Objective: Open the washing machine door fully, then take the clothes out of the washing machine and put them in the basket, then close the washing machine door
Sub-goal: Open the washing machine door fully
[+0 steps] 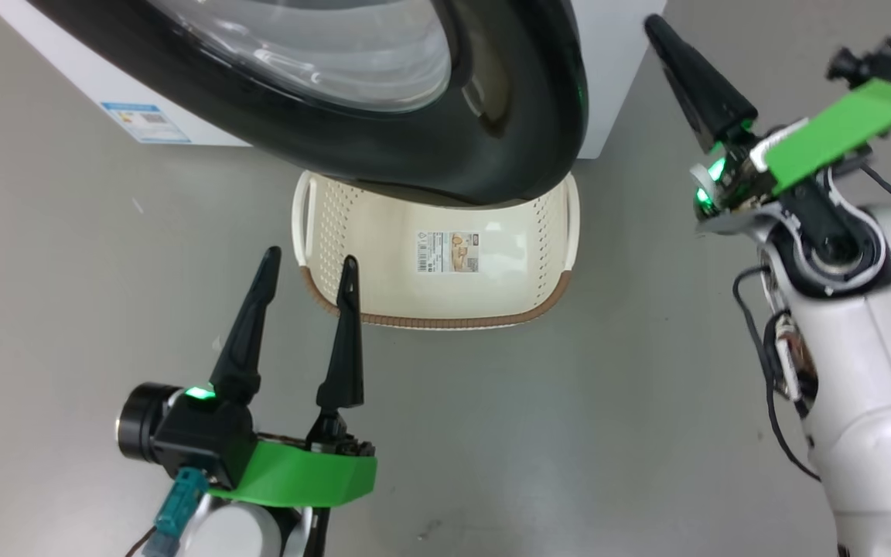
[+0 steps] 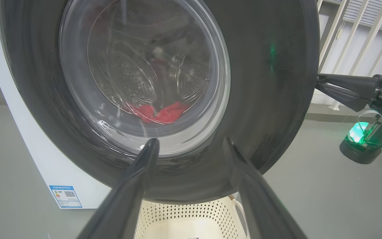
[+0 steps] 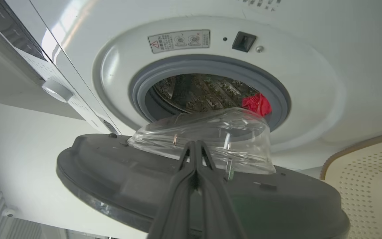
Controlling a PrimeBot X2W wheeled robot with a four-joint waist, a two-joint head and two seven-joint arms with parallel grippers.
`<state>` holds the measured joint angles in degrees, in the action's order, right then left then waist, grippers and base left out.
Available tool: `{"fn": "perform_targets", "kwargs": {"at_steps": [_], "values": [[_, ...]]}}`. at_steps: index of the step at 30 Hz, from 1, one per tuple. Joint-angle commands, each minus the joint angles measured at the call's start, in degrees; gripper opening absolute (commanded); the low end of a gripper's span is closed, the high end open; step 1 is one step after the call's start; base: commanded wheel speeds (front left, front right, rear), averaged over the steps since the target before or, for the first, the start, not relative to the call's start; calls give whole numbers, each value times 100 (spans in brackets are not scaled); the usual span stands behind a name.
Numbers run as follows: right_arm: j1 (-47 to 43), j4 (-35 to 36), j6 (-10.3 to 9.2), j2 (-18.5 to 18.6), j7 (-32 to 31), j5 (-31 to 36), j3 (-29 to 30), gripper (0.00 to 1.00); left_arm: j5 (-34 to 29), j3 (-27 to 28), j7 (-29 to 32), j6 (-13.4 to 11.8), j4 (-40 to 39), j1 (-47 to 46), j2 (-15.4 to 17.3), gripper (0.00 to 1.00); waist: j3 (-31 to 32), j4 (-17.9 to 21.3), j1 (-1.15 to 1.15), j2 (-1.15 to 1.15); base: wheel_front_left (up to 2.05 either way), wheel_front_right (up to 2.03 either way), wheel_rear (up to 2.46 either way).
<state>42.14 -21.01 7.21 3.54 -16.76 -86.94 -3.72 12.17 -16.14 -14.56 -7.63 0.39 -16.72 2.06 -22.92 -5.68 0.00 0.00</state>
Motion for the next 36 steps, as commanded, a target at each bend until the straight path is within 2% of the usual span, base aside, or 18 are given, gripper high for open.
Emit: {"fn": "perform_targets", "kwargs": {"at_steps": [1, 8, 12, 23, 36], "values": [[250, -17, 28, -66, -275, -278, -88, 0, 32, 125, -44, -38, -150, -44, 82, 100, -43, -56, 0, 0, 0, 0, 0], [975, -755, 28, 118, -1397, -1084, -282, 0, 54, 110, -44, -46, -144, -98, 82, 100, -96, -156, 0, 0, 0, 0, 0], [1163, -988, 28, 213, -1626, -1242, -467, 0, 102, 116, -44, -34, -119, -89, 82, 100, -107, -179, 0, 0, 0, 0, 0], [1416, -1285, 28, 351, -1770, -1523, -938, 0, 133, 102, -44, -14, -49, -174, 82, 100, -203, -177, 0, 0, 0, 0, 0], [1054, -1076, 28, 488, -1633, -2019, -1380, 0, 244, 131, -44, 63, 9, -146, 82, 100, -25, -248, 0, 0, 0, 0, 0]]}}
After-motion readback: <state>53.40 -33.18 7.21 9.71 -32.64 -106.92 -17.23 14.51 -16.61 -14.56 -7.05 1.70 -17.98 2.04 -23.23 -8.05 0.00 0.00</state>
